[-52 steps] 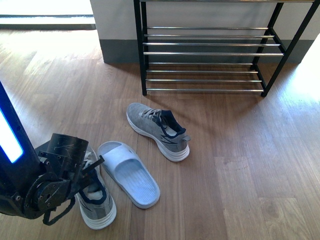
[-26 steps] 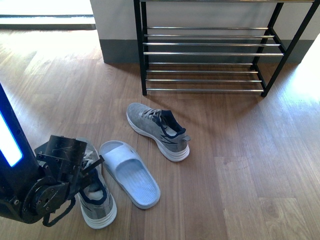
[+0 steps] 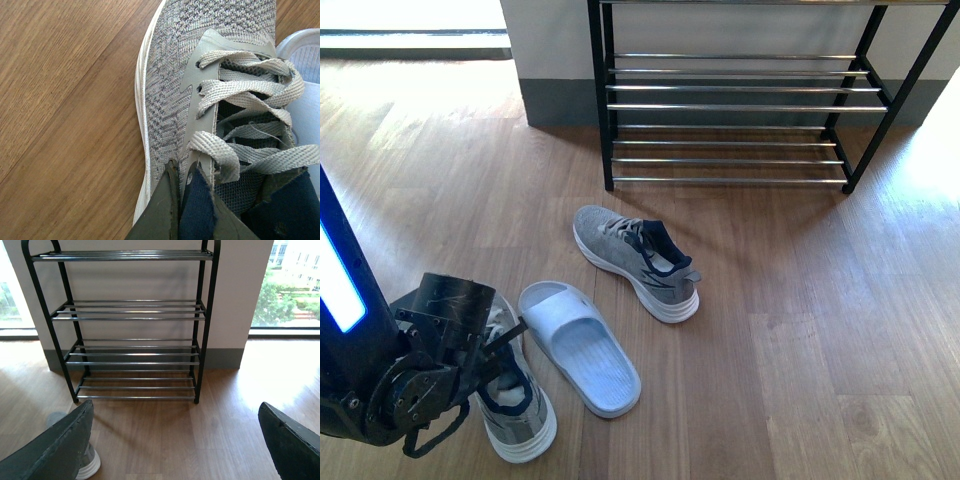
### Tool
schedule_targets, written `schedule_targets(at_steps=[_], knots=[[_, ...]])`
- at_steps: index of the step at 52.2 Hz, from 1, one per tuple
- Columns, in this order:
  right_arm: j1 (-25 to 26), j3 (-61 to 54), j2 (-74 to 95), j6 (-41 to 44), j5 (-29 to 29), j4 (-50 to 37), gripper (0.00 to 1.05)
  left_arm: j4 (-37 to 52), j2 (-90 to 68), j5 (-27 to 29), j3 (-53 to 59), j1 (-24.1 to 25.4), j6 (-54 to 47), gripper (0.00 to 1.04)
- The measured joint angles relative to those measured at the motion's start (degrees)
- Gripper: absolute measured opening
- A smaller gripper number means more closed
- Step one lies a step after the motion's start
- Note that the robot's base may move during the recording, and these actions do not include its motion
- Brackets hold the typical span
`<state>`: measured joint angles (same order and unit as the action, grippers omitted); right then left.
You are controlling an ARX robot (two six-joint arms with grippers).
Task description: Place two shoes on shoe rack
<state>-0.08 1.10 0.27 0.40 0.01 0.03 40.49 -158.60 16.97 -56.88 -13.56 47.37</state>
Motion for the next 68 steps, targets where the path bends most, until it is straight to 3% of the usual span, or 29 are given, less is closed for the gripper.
schedule_targets(at_steps=[34, 36, 41, 45, 52, 68], knots=[[0.0, 0.0, 0.0, 0.0, 0.0, 0.0, 0.96, 0.0, 0.0, 0.0, 0.0, 0.0, 0.0, 0.02], [0.0, 0.0, 0.0, 0.0, 0.0, 0.0, 0.96, -3.3, 0.0, -0.2, -1.0, 0.0, 1.0, 0.02], [0.0, 0.0, 0.0, 0.0, 0.0, 0.0, 0.96, -31.2, 0.9, 0.0, -10.6, 0.0, 8.2, 0.02], [0.0, 0.0, 0.0, 0.0, 0.0, 0.0, 0.96, -39.4, 2.3, 0.1, -11.2, 0.0, 11.2, 0.02], [0.0, 0.0, 0.0, 0.0, 0.0, 0.0, 0.96, -36.9, 1.7, 1.2, -9.1, -0.2, 12.7, 0.02], [0.0, 0.0, 0.0, 0.0, 0.0, 0.0, 0.96, -20.6, 1.7, 4.9, -5.0, -0.4, 10.9, 0.02]])
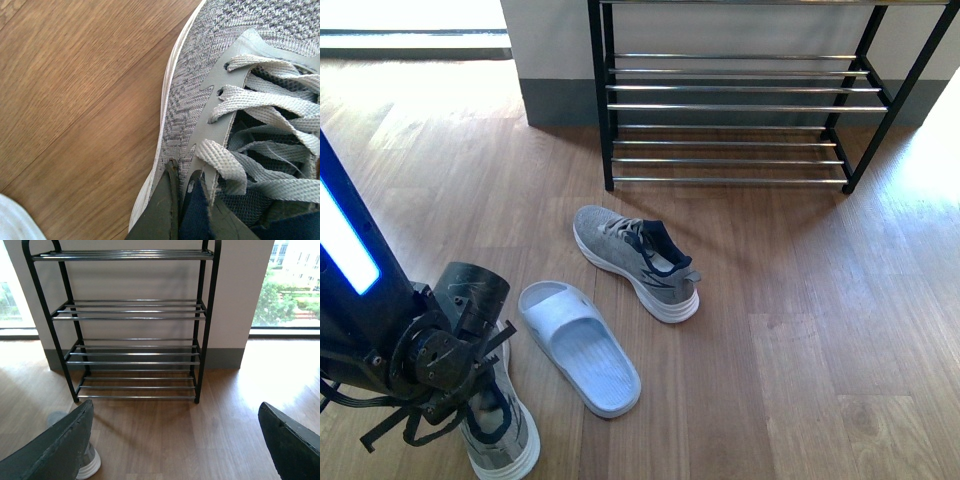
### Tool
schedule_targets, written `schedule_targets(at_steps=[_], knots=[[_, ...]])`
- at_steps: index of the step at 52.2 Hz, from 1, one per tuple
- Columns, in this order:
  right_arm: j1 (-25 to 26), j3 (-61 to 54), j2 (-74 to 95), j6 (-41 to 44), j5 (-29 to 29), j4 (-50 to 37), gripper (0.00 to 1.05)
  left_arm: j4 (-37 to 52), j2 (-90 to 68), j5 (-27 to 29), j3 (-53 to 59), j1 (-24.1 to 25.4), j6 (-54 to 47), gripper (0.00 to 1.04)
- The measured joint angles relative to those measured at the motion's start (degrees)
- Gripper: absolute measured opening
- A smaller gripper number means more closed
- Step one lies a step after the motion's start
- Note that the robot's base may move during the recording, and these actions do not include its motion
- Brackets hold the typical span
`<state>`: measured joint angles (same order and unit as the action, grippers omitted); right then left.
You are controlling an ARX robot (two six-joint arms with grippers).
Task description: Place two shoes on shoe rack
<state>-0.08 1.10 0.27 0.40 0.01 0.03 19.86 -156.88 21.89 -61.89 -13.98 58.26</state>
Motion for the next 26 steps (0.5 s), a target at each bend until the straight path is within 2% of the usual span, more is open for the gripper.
schedule_targets(at_steps=[12, 26], knots=[[0.0, 0.0, 0.0, 0.0, 0.0, 0.0, 0.96, 2.0, 0.0, -0.7, 0.5, 0.0, -0.3, 0.02], [0.0, 0.0, 0.0, 0.0, 0.0, 0.0, 0.96, 0.0, 0.0, -1.3, 0.4, 0.0, -1.4, 0.02]])
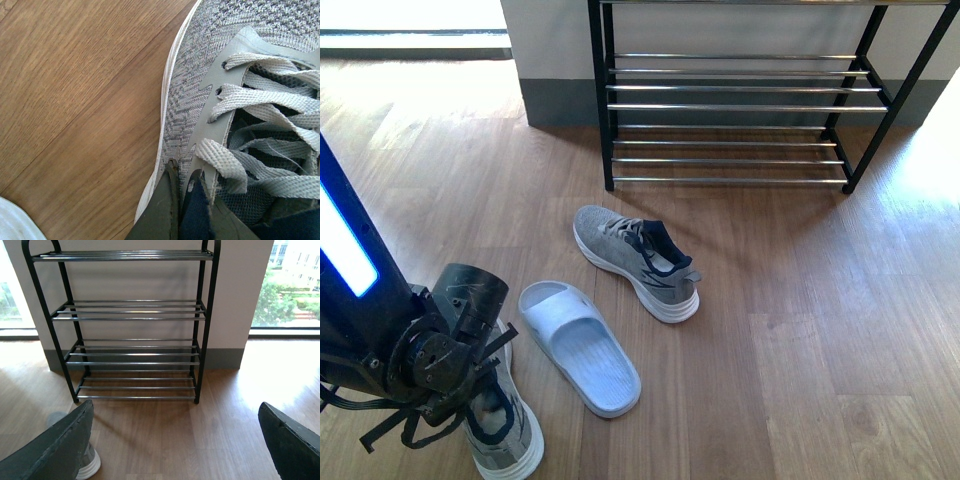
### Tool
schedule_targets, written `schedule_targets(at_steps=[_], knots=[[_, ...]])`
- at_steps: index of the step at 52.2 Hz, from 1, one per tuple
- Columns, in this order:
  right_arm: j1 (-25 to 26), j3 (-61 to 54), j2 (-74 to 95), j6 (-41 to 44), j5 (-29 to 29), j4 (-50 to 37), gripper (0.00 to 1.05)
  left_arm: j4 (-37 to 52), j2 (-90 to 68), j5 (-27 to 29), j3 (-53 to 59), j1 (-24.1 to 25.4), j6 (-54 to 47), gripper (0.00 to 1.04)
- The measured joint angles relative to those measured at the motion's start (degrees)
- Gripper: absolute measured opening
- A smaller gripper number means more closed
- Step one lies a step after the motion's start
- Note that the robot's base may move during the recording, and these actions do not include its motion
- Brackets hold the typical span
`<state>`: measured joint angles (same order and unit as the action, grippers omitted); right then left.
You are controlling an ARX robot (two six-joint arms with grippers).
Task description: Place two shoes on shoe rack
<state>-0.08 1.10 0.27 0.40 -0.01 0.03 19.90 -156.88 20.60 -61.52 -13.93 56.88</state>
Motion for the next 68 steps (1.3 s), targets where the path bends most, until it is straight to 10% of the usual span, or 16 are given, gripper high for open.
schedule_targets(at_steps=[20, 29, 68], knots=[[0.0, 0.0, 0.0, 0.0, 0.0, 0.0, 0.96, -0.2, 0.0, -0.1, -0.1, 0.0, 0.0, 0.02], [0.0, 0.0, 0.0, 0.0, 0.0, 0.0, 0.96, -22.2, -0.2, -2.7, -7.2, 0.1, -0.5, 0.02], [0.0, 0.0, 0.0, 0.0, 0.0, 0.0, 0.96, -5.9, -0.2, -4.9, -1.4, 0.2, -0.1, 0.02]])
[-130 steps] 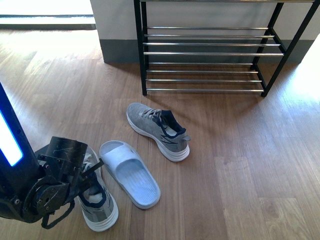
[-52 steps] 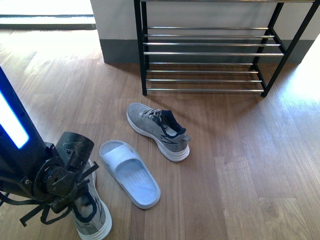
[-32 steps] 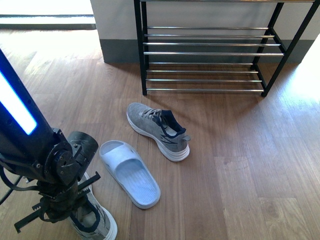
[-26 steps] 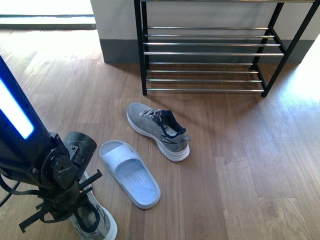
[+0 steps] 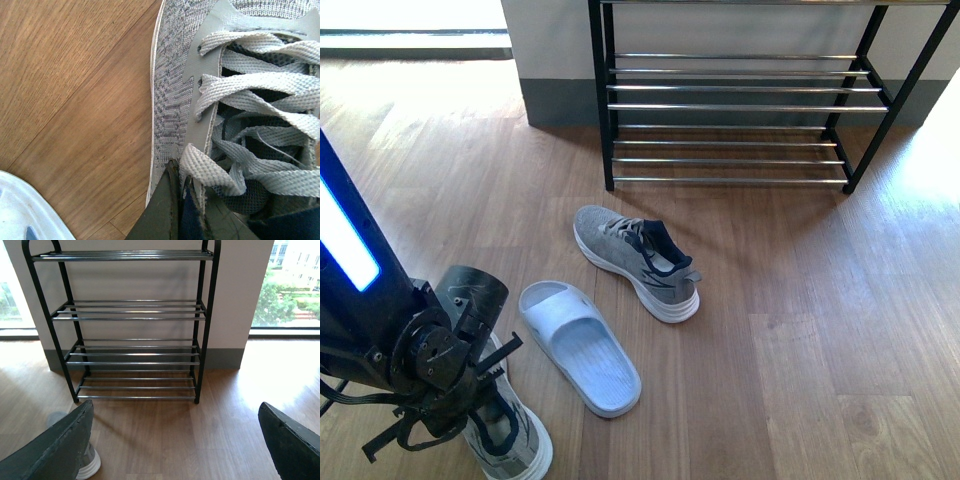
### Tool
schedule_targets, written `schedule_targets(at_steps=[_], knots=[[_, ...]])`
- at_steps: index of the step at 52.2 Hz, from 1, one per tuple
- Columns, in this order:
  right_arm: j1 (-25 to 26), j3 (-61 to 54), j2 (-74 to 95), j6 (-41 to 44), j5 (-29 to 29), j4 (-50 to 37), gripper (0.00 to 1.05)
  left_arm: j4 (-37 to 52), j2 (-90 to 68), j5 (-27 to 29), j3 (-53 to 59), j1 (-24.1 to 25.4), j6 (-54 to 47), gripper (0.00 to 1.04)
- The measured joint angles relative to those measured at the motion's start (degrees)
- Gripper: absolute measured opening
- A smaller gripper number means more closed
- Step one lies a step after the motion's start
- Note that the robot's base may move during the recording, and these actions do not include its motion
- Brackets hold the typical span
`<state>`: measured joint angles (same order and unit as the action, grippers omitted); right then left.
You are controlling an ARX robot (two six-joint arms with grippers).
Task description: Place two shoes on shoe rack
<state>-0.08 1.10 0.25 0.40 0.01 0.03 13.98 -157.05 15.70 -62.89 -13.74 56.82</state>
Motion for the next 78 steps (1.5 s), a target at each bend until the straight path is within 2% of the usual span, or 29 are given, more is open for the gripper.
schedule_targets(at_steps=[23, 28, 33, 38, 45, 49, 53, 59, 63, 72, 78], knots=[[0.0, 0.0, 0.0, 0.0, 0.0, 0.0, 0.96, -0.2, 0.0, 0.1, -0.1, 0.0, 0.0, 0.02], [0.0, 0.0, 0.0, 0.0, 0.0, 0.0, 0.96, -9.7, 1.9, -2.2, -1.4, 0.6, 2.3, 0.02], [0.0, 0.0, 0.0, 0.0, 0.0, 0.0, 0.96, -12.5, 13.1, -4.2, 6.9, 0.3, 3.4, 0.02], [0.0, 0.0, 0.0, 0.0, 0.0, 0.0, 0.96, -15.0, 30.7, -3.0, 17.3, -3.0, 4.2, 0.02], [0.0, 0.0, 0.0, 0.0, 0.0, 0.0, 0.96, -19.4, 48.3, -2.0, 22.5, -6.3, 5.1, 0.02], [0.0, 0.0, 0.0, 0.0, 0.0, 0.0, 0.96, -20.6, 51.4, 2.7, 23.7, -6.6, 4.1, 0.02], [0.0, 0.0, 0.0, 0.0, 0.0, 0.0, 0.96, -22.6, 55.5, 10.3, 25.7, -7.1, 1.3, 0.02], [0.0, 0.0, 0.0, 0.0, 0.0, 0.0, 0.96, -25.5, 64.2, 20.4, 27.3, -7.2, -5.5, 0.02], [0.0, 0.0, 0.0, 0.0, 0.0, 0.0, 0.96, -28.2, 69.9, 25.0, 27.4, -7.0, -9.3, 0.02], [0.0, 0.0, 0.0, 0.0, 0.0, 0.0, 0.96, -33.8, 80.7, 31.1, 27.1, -7.2, -14.2, 0.02], [0.0, 0.0, 0.0, 0.0, 0.0, 0.0, 0.96, -35.0, 85.2, 32.0, 27.1, -6.8, -16.4, 0.02]])
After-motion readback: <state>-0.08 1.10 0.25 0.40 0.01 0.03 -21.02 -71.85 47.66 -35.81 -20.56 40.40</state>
